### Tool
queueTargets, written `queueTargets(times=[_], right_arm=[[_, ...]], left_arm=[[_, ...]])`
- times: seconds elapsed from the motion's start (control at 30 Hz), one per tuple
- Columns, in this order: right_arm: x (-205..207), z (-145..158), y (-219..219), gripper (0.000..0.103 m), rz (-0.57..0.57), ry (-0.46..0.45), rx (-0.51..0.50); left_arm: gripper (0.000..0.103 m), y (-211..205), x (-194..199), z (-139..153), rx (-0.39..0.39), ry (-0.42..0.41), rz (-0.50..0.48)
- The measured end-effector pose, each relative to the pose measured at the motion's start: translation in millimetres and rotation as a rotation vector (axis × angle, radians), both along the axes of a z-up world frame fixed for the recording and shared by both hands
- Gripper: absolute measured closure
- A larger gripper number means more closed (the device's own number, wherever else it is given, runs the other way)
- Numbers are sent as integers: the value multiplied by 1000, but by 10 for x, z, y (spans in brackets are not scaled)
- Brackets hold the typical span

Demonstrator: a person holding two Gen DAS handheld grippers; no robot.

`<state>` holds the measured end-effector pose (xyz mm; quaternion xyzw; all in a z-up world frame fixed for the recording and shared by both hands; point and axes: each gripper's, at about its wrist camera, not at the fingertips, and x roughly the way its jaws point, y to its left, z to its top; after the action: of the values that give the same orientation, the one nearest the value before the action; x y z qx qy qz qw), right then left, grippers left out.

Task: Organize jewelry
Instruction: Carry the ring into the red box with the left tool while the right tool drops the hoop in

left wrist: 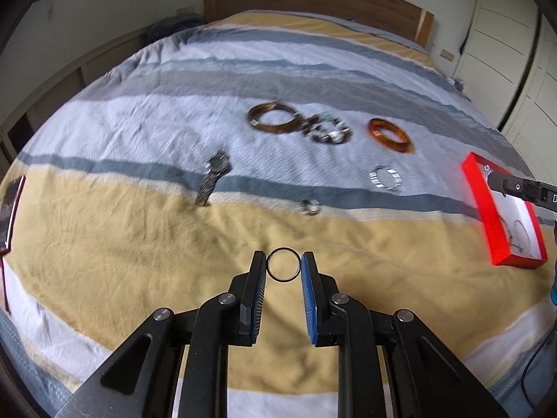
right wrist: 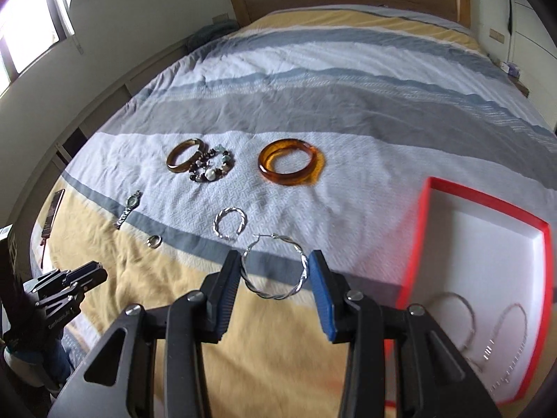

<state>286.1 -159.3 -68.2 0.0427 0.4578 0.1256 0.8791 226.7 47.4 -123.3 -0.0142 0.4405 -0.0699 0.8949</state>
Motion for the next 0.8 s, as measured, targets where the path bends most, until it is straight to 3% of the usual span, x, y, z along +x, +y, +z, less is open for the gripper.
queueTargets(times=[0.23, 0.43, 0.8], right_arm=[[-383, 252, -502, 65, -74, -41, -8], [-558, 267, -1040, 65, -151, -32, -27], [-289, 30, -1925, 65, -214, 1, -89]], left_arm=[[83, -481, -116, 284, -6, -40, -82], [83, -1139, -24, 390, -30, -44, -184], [83, -2620, 523, 313, -37, -12, -376]])
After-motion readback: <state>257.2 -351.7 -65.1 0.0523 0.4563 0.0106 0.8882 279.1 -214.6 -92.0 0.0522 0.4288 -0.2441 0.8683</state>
